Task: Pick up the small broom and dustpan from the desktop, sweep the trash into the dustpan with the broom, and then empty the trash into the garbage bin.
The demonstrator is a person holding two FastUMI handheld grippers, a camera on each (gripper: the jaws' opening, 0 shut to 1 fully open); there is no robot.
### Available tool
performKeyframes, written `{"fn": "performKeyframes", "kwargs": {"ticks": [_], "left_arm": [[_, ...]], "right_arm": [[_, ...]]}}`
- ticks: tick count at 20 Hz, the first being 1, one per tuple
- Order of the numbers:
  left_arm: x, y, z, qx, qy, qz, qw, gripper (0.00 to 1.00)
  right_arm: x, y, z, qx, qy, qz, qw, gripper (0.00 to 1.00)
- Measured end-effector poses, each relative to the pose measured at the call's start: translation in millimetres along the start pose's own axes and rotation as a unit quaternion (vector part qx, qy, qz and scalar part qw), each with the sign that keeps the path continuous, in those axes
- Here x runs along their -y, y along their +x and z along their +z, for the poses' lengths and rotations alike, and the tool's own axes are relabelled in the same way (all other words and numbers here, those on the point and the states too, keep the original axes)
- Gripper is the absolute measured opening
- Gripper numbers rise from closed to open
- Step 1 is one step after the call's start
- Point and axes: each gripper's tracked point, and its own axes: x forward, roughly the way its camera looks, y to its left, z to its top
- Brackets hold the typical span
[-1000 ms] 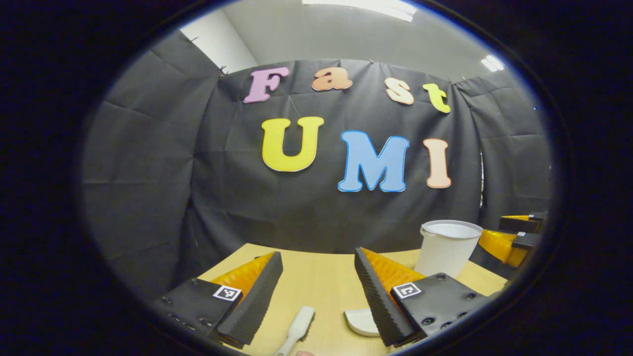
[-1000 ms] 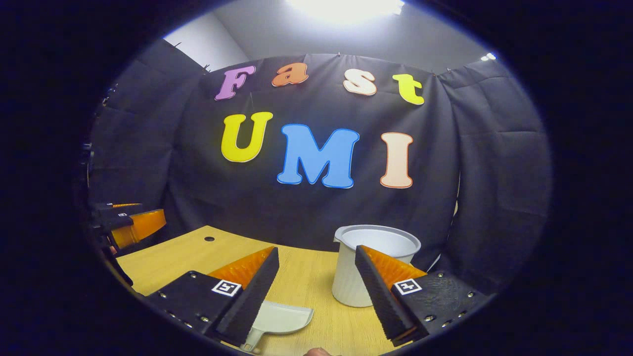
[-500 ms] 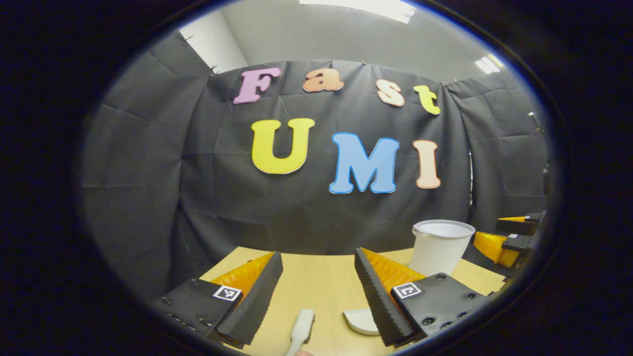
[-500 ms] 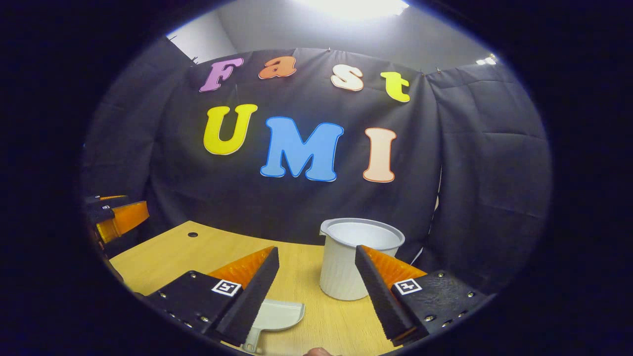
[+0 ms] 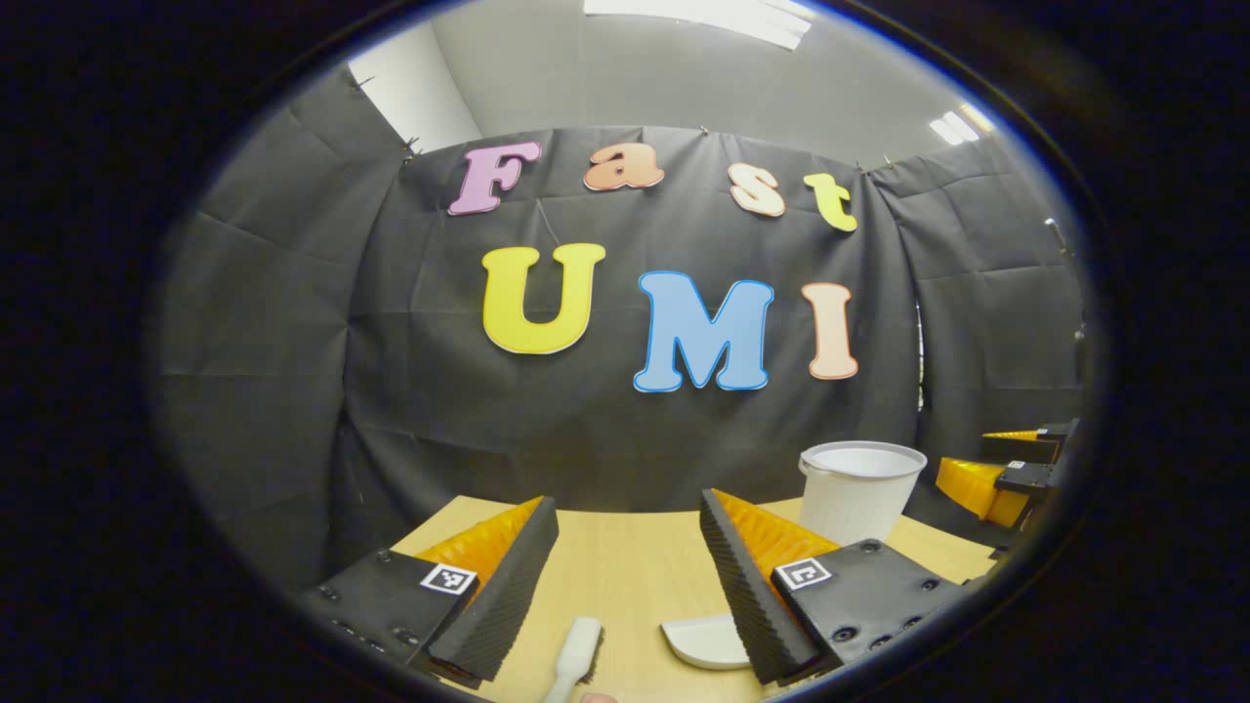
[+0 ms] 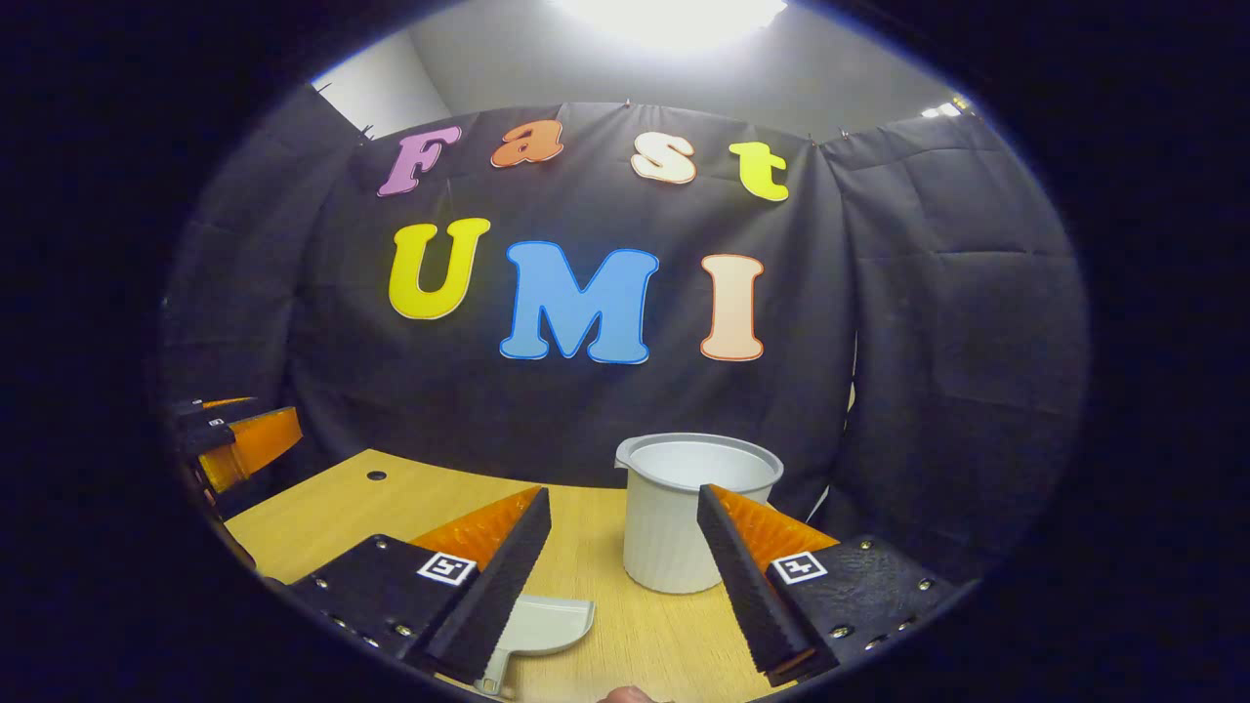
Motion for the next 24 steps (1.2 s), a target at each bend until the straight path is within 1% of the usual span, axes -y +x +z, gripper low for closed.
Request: {"fn": "performKeyframes", "kwargs": {"ticks": [4,6,8,11,14,16,18,24], "left_arm": [[36.0,-5.3,-2.3,0.002,0.002,0.025,1.000,0.96],[58.2,-7.9,-1.9,0.001,0.000,0.037,0.999,0.96],[77.7,-6.2,-2.1,-0.001,-0.012,0.050,0.999,0.95],[105.4,-2.4,-1.5,0.000,-0.038,0.064,0.997,0.95],[120.9,-1.3,7.0,0.010,-0.029,0.087,0.996,0.96],[135.5,0.1,14.9,0.020,-0.014,0.088,0.996,0.96],[146.5,-0.7,20.5,0.027,-0.014,0.086,0.996,0.96],[148.1,-6.4,28.4,0.031,-0.017,0.100,0.994,0.96]], "right_arm": [[47.9,4.4,2.7,0.011,-0.001,-0.003,1.000,0.94],[67.6,8.2,1.2,0.010,0.000,0.014,1.000,0.94],[94.7,11.6,3.1,0.017,-0.009,0.019,1.000,0.94],[131.9,15.0,14.0,0.039,-0.019,0.012,0.999,0.94],[145.2,17.8,18.9,0.048,-0.015,0.037,0.998,0.94],[152.3,19.3,20.8,0.053,-0.012,0.054,0.997,0.94],[154.7,21.8,15.6,0.051,-0.019,0.072,0.996,0.94],[166.4,29.3,22.6,0.065,-0.021,0.087,0.994,0.94]]}}
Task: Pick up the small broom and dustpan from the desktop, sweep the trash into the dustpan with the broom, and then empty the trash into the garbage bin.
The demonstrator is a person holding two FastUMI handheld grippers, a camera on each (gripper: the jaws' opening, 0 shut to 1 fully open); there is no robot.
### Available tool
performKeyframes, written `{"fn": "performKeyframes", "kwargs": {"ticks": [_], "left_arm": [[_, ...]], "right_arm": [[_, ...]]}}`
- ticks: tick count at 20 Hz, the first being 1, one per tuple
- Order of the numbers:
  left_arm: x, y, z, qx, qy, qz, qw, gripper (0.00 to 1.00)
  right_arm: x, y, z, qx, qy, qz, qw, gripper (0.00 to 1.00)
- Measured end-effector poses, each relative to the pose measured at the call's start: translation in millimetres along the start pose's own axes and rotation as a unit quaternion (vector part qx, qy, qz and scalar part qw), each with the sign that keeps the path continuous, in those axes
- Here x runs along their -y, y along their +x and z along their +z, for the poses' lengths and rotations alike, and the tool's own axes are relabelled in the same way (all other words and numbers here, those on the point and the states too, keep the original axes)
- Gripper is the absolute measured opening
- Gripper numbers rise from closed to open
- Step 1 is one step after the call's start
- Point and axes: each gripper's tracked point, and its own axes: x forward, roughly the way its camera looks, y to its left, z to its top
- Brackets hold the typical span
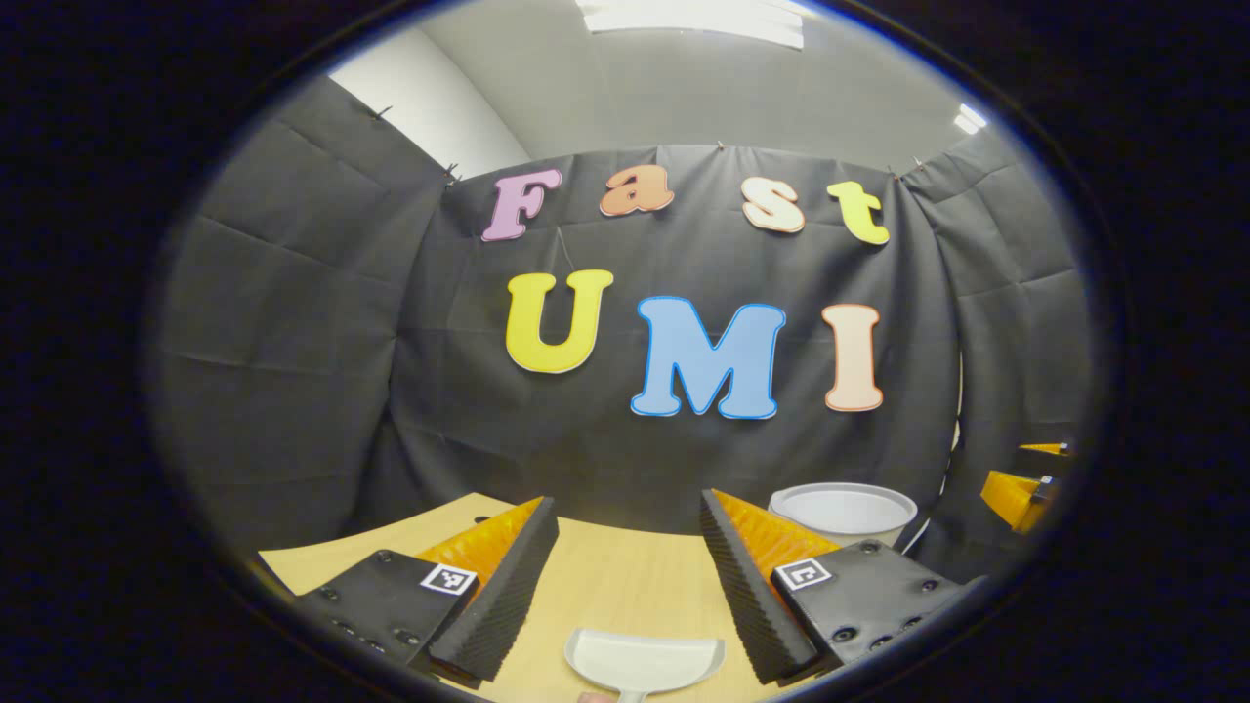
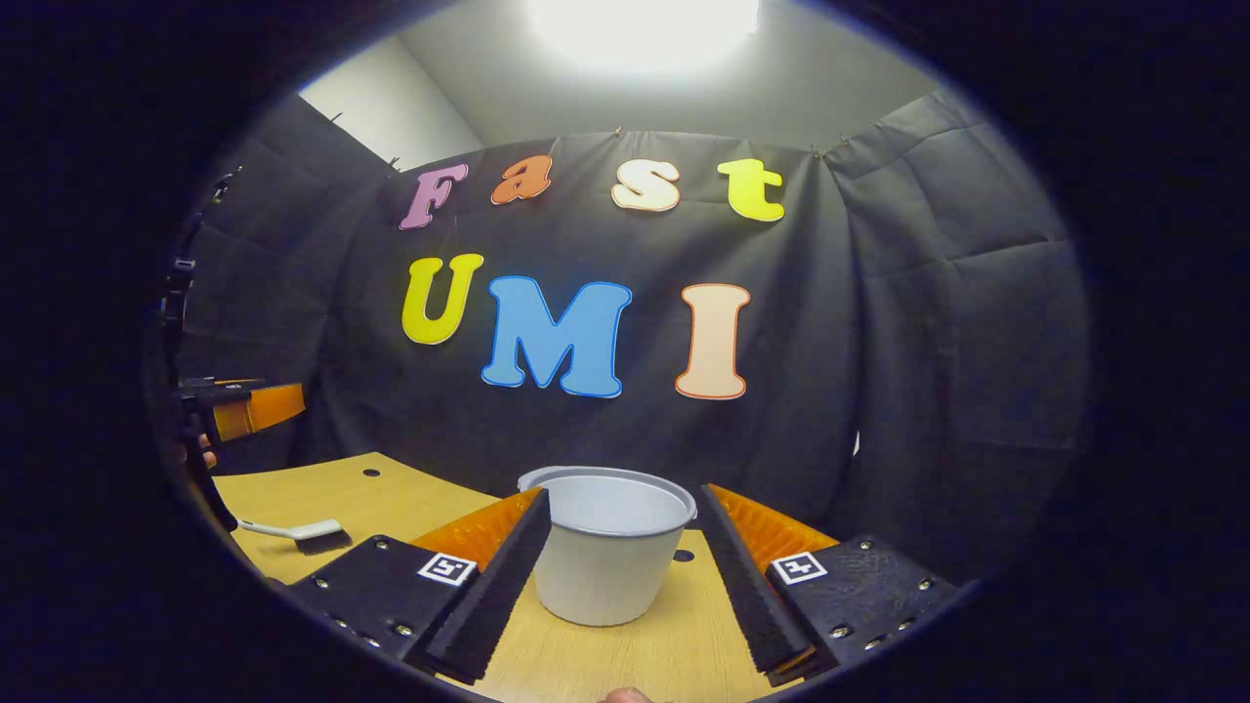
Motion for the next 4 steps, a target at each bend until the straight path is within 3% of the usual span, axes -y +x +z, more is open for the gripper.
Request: {"fn": "performKeyframes", "kwargs": {"ticks": [4], "left_arm": [[7.0,-3.1,7.6,0.003,0.017,0.005,1.000,0.95]], "right_arm": [[6.9,-1.8,6.6,0.012,0.005,0.003,1.000,0.94]]}}
